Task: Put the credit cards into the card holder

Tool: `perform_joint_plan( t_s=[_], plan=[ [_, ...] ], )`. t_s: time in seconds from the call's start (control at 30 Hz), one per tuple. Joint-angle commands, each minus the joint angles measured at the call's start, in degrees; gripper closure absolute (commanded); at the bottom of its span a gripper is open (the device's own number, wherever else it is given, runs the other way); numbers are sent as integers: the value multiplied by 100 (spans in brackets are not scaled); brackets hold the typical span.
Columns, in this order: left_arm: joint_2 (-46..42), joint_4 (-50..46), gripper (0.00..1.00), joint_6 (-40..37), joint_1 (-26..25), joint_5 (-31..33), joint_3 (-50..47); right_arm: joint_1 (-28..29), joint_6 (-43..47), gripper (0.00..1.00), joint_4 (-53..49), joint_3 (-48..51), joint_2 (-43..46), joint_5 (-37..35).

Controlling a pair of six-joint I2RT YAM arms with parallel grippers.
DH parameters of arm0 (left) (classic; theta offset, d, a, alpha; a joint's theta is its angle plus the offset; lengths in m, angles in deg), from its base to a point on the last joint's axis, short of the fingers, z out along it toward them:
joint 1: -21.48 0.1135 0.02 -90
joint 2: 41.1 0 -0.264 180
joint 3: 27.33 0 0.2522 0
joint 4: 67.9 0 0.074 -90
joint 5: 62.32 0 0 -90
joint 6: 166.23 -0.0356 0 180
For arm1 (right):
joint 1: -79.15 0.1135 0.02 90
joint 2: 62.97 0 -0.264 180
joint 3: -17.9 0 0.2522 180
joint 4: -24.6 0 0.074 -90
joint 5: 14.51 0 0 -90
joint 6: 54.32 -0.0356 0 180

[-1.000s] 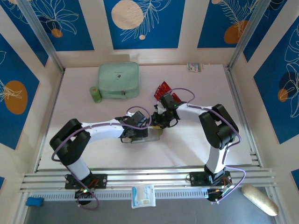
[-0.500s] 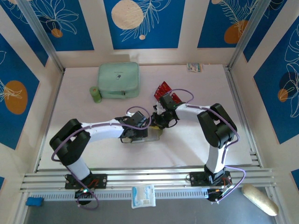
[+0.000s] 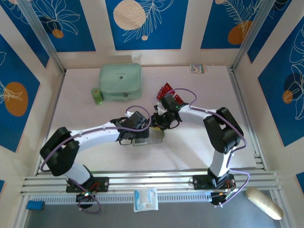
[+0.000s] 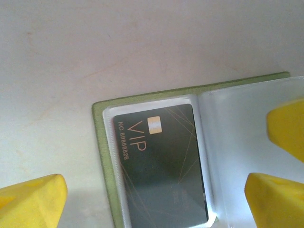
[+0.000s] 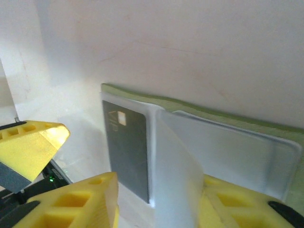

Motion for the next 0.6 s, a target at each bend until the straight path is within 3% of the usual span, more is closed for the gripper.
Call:
perform_joint_plan(
  t_s=[0.0, 0.57],
  plan=[
    [-384, -65, 3, -15, -7, 270, -191, 198, -62, 50, -277, -134, 201, 98],
    [-1654, -249, 2, 145, 338, 406, -1163, 722, -382, 44, -310, -1002, -662, 48]
  ],
)
